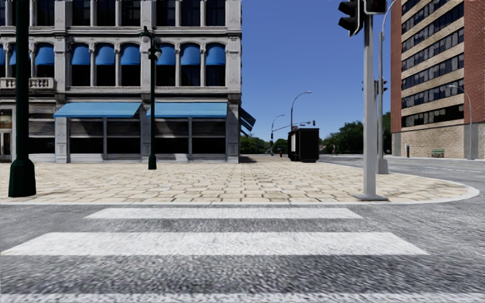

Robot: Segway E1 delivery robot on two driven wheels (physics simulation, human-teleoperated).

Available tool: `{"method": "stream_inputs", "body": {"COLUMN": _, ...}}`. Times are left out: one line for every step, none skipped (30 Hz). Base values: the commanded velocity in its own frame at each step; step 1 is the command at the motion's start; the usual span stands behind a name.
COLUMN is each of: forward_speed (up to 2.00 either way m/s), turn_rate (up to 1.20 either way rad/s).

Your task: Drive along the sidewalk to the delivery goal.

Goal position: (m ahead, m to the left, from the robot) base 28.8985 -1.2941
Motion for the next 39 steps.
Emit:
{"method": "stream_inputs", "body": {"forward_speed": 1.99, "turn_rate": -0.01}}
{"method": "stream_inputs", "body": {"forward_speed": 1.99, "turn_rate": 0.00}}
{"method": "stream_inputs", "body": {"forward_speed": 1.99, "turn_rate": 0.00}}
{"method": "stream_inputs", "body": {"forward_speed": 1.99, "turn_rate": 0.00}}
{"method": "stream_inputs", "body": {"forward_speed": 1.99, "turn_rate": 0.00}}
{"method": "stream_inputs", "body": {"forward_speed": 1.99, "turn_rate": 0.00}}
{"method": "stream_inputs", "body": {"forward_speed": 1.99, "turn_rate": 0.00}}
{"method": "stream_inputs", "body": {"forward_speed": 1.99, "turn_rate": 0.00}}
{"method": "stream_inputs", "body": {"forward_speed": 1.99, "turn_rate": 0.00}}
{"method": "stream_inputs", "body": {"forward_speed": 1.99, "turn_rate": -0.05}}
{"method": "stream_inputs", "body": {"forward_speed": 1.99, "turn_rate": -0.16}}
{"method": "stream_inputs", "body": {"forward_speed": 1.99, "turn_rate": -0.24}}
{"method": "stream_inputs", "body": {"forward_speed": 1.99, "turn_rate": -0.24}}
{"method": "stream_inputs", "body": {"forward_speed": 1.99, "turn_rate": -0.30}}
{"method": "stream_inputs", "body": {"forward_speed": 1.99, "turn_rate": -0.35}}
{"method": "stream_inputs", "body": {"forward_speed": 1.99, "turn_rate": -0.35}}
{"method": "stream_inputs", "body": {"forward_speed": 1.99, "turn_rate": -0.37}}
{"method": "stream_inputs", "body": {"forward_speed": 1.99, "turn_rate": -0.39}}
{"method": "stream_inputs", "body": {"forward_speed": 1.99, "turn_rate": -0.42}}
{"method": "stream_inputs", "body": {"forward_speed": 1.99, "turn_rate": -0.42}}
{"method": "stream_inputs", "body": {"forward_speed": 1.99, "turn_rate": -0.42}}
{"method": "stream_inputs", "body": {"forward_speed": 1.99, "turn_rate": -0.43}}
{"method": "stream_inputs", "body": {"forward_speed": 1.99, "turn_rate": -0.43}}
{"method": "stream_inputs", "body": {"forward_speed": 1.99, "turn_rate": -0.43}}
{"method": "stream_inputs", "body": {"forward_speed": 1.99, "turn_rate": -0.43}}
{"method": "stream_inputs", "body": {"forward_speed": 1.99, "turn_rate": -0.43}}
{"method": "stream_inputs", "body": {"forward_speed": 1.99, "turn_rate": -0.43}}
{"method": "stream_inputs", "body": {"forward_speed": 1.99, "turn_rate": -0.43}}
{"method": "stream_inputs", "body": {"forward_speed": 1.99, "turn_rate": -0.43}}
{"method": "stream_inputs", "body": {"forward_speed": 1.99, "turn_rate": -0.43}}
{"method": "stream_inputs", "body": {"forward_speed": 1.99, "turn_rate": -0.41}}
{"method": "stream_inputs", "body": {"forward_speed": 1.99, "turn_rate": -0.24}}
{"method": "stream_inputs", "body": {"forward_speed": 1.99, "turn_rate": -0.24}}
{"method": "stream_inputs", "body": {"forward_speed": 1.99, "turn_rate": 0.00}}
{"method": "stream_inputs", "body": {"forward_speed": 1.99, "turn_rate": 0.00}}
{"method": "stream_inputs", "body": {"forward_speed": 1.99, "turn_rate": 0.00}}
{"method": "stream_inputs", "body": {"forward_speed": 1.99, "turn_rate": 0.00}}
{"method": "stream_inputs", "body": {"forward_speed": 1.99, "turn_rate": 0.00}}
{"method": "stream_inputs", "body": {"forward_speed": 1.99, "turn_rate": 0.00}}
